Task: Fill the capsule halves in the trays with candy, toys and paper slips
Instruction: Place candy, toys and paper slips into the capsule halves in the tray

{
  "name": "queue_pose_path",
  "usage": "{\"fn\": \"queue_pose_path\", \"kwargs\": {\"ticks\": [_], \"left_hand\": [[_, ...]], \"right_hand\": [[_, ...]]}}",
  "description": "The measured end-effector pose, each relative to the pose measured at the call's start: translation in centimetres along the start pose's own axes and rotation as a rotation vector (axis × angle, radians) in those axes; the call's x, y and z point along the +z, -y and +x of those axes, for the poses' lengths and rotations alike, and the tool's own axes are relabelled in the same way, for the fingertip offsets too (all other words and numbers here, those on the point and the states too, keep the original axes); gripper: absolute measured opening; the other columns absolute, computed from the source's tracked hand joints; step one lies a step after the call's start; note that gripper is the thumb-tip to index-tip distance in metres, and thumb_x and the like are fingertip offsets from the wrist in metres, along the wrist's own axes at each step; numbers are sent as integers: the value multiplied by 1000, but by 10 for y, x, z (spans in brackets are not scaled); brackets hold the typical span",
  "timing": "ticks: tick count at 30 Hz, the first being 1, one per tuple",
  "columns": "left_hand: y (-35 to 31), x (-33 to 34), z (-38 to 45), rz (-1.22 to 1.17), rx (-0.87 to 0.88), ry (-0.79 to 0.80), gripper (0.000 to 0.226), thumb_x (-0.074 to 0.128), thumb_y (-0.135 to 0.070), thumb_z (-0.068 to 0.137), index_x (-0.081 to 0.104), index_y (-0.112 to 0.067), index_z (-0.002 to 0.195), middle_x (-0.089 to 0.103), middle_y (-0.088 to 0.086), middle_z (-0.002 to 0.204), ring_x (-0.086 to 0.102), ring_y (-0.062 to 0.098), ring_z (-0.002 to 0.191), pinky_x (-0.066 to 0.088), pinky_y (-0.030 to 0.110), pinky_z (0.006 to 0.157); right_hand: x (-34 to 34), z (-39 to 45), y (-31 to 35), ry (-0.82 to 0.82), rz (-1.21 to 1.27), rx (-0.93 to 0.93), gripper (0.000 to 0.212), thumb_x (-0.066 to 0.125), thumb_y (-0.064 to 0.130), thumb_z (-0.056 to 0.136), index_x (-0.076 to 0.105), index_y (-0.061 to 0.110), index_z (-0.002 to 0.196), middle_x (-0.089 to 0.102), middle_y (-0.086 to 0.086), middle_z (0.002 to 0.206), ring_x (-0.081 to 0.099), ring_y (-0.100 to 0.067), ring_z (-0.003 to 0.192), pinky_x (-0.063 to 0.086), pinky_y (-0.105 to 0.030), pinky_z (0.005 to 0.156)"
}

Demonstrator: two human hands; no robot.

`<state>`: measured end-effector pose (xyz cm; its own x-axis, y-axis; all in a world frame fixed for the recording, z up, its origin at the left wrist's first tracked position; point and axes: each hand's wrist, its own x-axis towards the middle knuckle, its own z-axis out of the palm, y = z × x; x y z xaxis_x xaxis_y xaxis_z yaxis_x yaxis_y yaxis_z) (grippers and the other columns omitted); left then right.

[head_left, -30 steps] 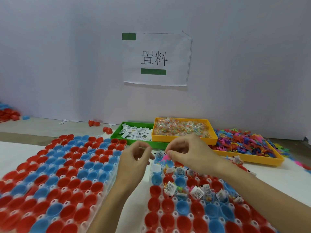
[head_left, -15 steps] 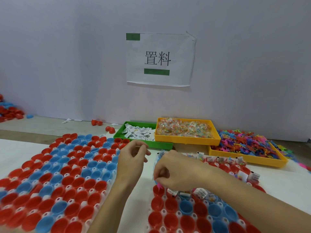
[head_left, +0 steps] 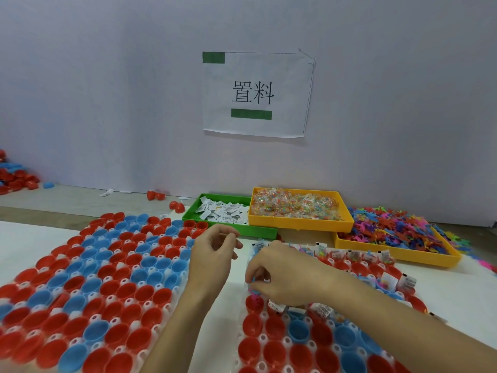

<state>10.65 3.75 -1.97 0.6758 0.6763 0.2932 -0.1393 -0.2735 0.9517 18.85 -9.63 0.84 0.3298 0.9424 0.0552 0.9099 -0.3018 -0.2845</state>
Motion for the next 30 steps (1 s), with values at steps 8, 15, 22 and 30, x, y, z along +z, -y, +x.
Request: {"fn": "queue_pose_path", "kwargs": {"ticks": [8, 15, 22, 30], "left_hand": [[0, 0, 0, 20, -11, -4, 18, 55, -5, 95, 67, -14, 86, 70, 2, 74, 59, 3, 59, 44, 13, 51], [1, 2, 0, 63, 2, -1, 21, 54, -3, 95, 67, -16, 84, 69, 2, 74, 60, 2, 61, 44, 13, 51], [5, 5, -1, 122, 21, -6, 23, 55, -5, 94, 67, -19, 83, 69, -2, 72, 62, 9, 69, 52, 22, 63], [4, 5, -2, 134, 41, -2, 22, 55, -5, 94, 67, -21, 83, 69, -3, 72, 63, 7, 69, 55, 28, 67]], "right_hand": [[-22, 3, -47, -248, 103, 202, 22, 58, 19, 96, 76, 21, 109, 71, 12, 103, 60, 4, 82, 55, -22, 84], [-41, 28, -136, -503, 110, 590, 32, 49, 7, 97, 67, 11, 123, 65, -9, 128, 61, -24, 115, 50, -37, 98], [-44, 51, -163, -299, -55, 663, 19, 60, 7, 91, 73, 7, 105, 70, -11, 116, 64, -28, 106, 56, -41, 91], [-43, 59, -168, -578, 26, 693, 16, 64, 4, 90, 79, 9, 92, 75, -11, 101, 67, -25, 94, 56, -36, 82]]}}
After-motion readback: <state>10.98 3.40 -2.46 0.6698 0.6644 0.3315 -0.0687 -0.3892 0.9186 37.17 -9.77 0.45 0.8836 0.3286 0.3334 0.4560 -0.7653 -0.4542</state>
